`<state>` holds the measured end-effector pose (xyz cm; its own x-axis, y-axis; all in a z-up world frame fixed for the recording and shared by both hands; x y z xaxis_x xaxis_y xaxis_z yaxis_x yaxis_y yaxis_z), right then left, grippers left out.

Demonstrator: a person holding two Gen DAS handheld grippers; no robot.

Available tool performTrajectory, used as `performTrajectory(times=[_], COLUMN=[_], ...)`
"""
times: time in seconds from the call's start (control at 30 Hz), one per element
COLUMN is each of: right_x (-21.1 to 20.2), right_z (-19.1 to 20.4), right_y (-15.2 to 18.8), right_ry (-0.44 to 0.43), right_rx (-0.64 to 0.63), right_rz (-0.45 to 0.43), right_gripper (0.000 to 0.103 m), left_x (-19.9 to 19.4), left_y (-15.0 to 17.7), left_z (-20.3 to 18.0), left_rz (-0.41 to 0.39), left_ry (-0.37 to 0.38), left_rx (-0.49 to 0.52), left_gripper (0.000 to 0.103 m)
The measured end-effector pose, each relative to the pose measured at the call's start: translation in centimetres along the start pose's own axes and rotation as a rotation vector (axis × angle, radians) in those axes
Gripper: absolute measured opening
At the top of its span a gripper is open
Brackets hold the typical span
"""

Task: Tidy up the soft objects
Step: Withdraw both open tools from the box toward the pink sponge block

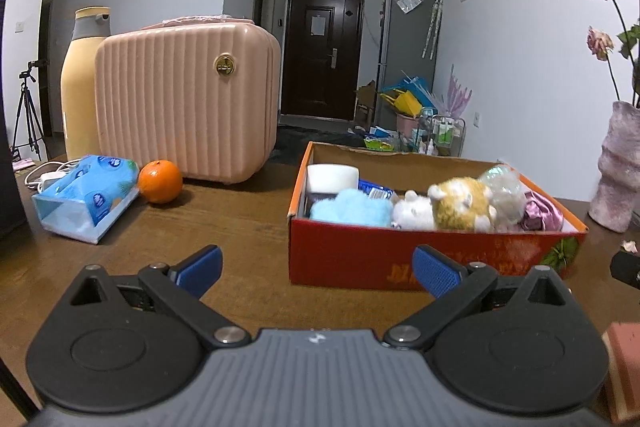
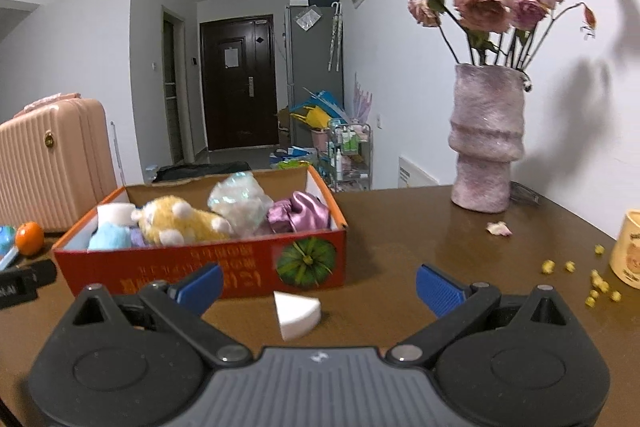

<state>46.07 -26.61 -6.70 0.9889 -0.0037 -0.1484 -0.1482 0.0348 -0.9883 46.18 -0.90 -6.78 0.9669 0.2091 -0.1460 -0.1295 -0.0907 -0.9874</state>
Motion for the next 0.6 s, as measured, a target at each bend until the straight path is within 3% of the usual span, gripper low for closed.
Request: performTrajectory(times=[0.6], right_x=[-5.0], right_z=[-3.0], right_y=[3.4], right_ry=[0.064], right_rx=[-0.024], right_rz=[0.089], right_gripper=[0.103], left_x=[-5.5], left_y=[2.0], left_z=[0.0], left_rz=[0.05], left_ry=[0.054], left_rx=[0.049], left_gripper=[0.103])
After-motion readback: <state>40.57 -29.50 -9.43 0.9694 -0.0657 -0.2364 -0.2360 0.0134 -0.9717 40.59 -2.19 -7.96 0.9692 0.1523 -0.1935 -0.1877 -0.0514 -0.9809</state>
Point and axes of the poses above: each gripper's, at about its wrist camera, not at the fingertips, and x roughly the way its jaws point, z to its left, y to its underside, the point moved 8 cm from there along x, roughly the way its jaws point, and after that the axes turned 15 degrees about -z, right-handed, at the moved point
